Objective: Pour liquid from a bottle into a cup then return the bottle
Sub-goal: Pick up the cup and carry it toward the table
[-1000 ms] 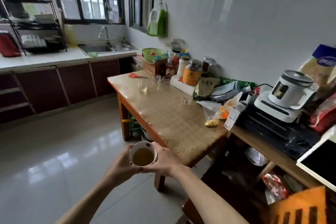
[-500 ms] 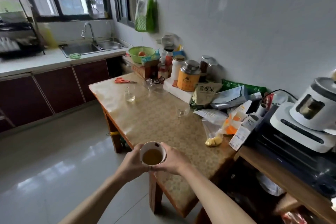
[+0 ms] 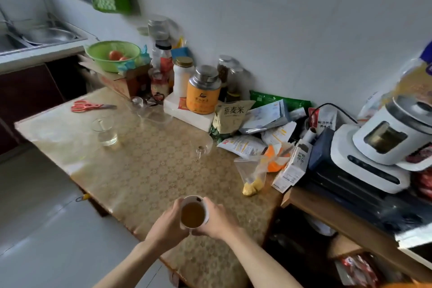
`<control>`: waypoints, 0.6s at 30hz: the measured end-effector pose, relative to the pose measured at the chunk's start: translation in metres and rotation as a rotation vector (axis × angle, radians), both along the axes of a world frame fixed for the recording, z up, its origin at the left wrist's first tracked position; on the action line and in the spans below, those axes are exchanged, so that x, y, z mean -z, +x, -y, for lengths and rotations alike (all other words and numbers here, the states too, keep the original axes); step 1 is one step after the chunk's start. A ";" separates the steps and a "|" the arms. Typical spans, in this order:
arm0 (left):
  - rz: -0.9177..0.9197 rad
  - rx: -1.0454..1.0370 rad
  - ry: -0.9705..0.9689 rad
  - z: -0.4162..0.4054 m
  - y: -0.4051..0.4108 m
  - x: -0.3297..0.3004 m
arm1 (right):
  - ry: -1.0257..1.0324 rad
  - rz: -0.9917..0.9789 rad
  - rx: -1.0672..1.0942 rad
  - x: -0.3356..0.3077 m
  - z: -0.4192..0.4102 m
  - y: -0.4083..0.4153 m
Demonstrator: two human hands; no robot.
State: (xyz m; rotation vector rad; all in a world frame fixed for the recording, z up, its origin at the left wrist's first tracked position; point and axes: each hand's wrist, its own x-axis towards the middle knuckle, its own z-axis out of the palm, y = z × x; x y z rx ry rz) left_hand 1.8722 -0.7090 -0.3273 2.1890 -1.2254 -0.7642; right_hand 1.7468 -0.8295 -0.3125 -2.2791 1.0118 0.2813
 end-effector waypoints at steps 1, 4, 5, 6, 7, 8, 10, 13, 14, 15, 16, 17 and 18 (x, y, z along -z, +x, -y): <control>-0.004 0.032 0.017 0.006 0.006 0.002 | 0.000 -0.003 0.027 0.002 0.003 0.004; -0.018 0.099 0.058 0.022 0.022 0.015 | 0.018 -0.024 0.089 0.008 0.008 0.014; -0.015 0.119 0.075 0.025 0.026 0.018 | 0.034 -0.031 0.113 0.010 0.008 0.017; -0.004 0.144 0.099 0.027 0.029 0.023 | 0.050 -0.037 0.136 0.012 0.007 0.019; 0.009 0.170 0.122 0.028 0.032 0.028 | 0.066 -0.045 0.156 0.014 0.006 0.020; 0.021 0.194 0.143 0.030 0.034 0.033 | 0.076 -0.047 0.172 0.018 0.005 0.021; 0.033 0.217 0.168 0.030 0.034 0.039 | 0.094 -0.034 0.205 0.027 0.003 0.020; 0.037 0.227 0.176 0.030 0.032 0.046 | 0.104 0.000 0.247 0.033 -0.002 0.018; 0.039 0.227 0.176 0.030 0.032 0.047 | 0.102 0.007 0.259 0.032 -0.004 0.017; 0.042 0.228 0.178 0.030 0.031 0.048 | 0.097 0.012 0.273 0.032 -0.005 0.017; 0.046 0.230 0.182 0.030 0.031 0.049 | 0.091 0.013 0.282 0.032 -0.006 0.016; 0.053 0.230 0.185 0.030 0.031 0.049 | 0.092 0.007 0.286 0.032 -0.006 0.016; 0.064 0.232 0.186 0.030 0.031 0.050 | 0.092 -0.005 0.284 0.032 -0.006 0.016</control>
